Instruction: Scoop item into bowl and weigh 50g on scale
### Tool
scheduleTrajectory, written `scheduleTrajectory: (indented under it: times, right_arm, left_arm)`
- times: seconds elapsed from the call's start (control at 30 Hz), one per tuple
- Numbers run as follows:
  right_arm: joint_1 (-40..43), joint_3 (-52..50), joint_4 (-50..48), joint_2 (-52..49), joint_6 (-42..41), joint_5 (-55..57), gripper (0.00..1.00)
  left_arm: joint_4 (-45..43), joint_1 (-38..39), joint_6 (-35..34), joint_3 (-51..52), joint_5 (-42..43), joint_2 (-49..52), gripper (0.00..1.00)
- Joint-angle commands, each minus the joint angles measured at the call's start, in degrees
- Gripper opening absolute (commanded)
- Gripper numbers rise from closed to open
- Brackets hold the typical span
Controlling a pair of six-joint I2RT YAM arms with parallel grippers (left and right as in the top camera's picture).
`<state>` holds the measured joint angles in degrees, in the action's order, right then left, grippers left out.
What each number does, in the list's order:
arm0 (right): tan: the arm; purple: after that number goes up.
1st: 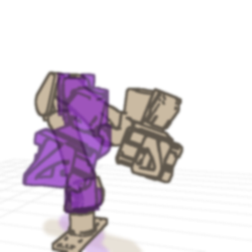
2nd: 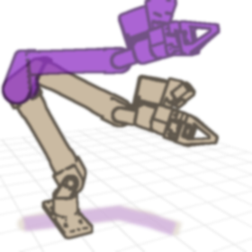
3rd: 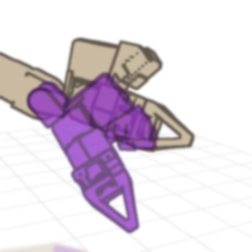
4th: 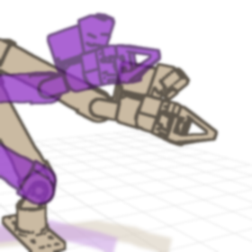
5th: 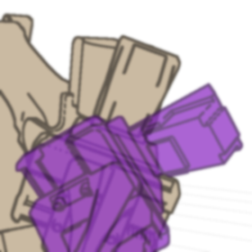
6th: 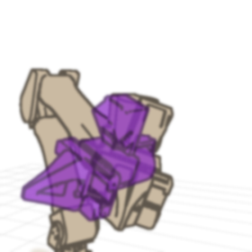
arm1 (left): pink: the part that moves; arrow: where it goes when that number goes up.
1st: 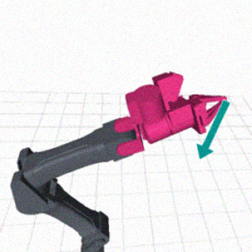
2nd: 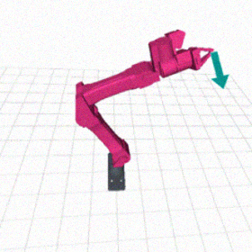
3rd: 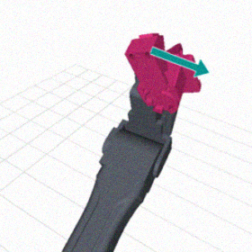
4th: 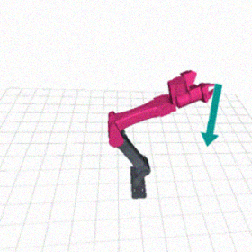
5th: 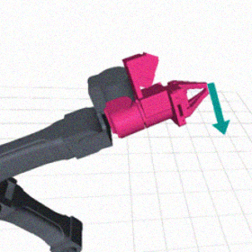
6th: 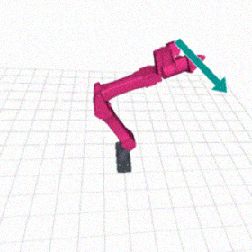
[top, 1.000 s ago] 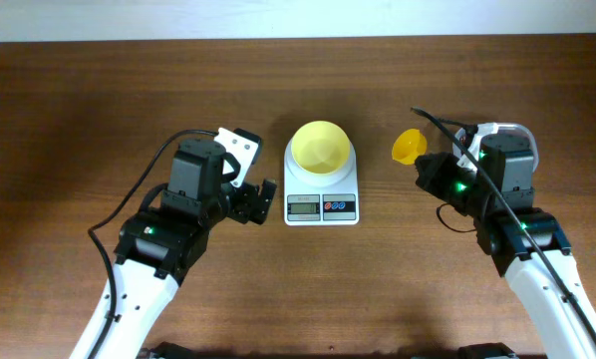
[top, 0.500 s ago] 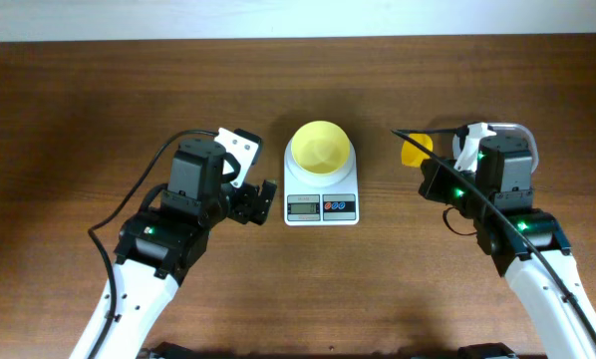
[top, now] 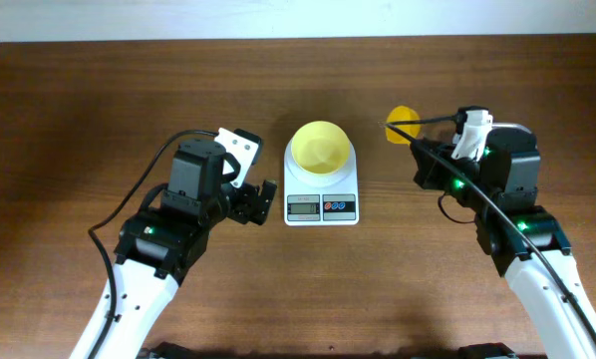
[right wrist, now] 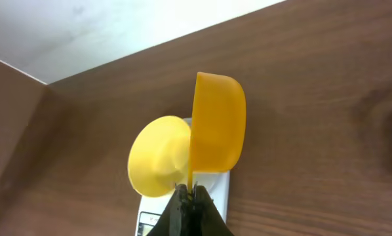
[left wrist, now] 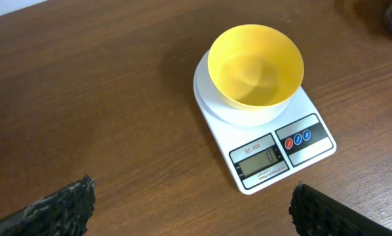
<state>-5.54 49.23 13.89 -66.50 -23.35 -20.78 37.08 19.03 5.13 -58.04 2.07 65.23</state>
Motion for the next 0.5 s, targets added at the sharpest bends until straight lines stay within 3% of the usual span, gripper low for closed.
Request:
scheduleTrajectory:
  times: [0.0,0.07,0.17,0.33,0.4,0.47]
  right_arm:
    - [0.4,0.6,-0.8,1.5,0.7,-3.0,0.04]
    - [0.4,0.6,-0.7,2.9,0.7,-3.0,0.04]
    - [0.4,0.6,-0.7,4.3,2.8,-3.0,0.04]
    - [0.4,0.6,-0.7,4.3,3.7,-3.0,0.04]
    - [0.4,0.6,-0.7,4.3,3.7,-3.0,0.04]
    - [0.4,0.6,-0.7,4.3,3.7,-3.0,0.04]
  left_arm:
    - [0.5,-0.3,1.0,-1.3,-0.1,-0.5,0.99]
    - [0.7,-0.3,2.0,-1.3,0.1,-0.5,0.99]
    - [4.9,-2.3,12.0,-2.0,11.6,-0.6,0.99]
    - [20.4,-14.5,34.1,-6.9,31.3,-0.6,0.99]
    - [22.2,-14.7,38.7,-7.0,32.7,-0.6,0.99]
    - [22.0,-14.7,38.7,-7.0,29.1,-0.6,0.99]
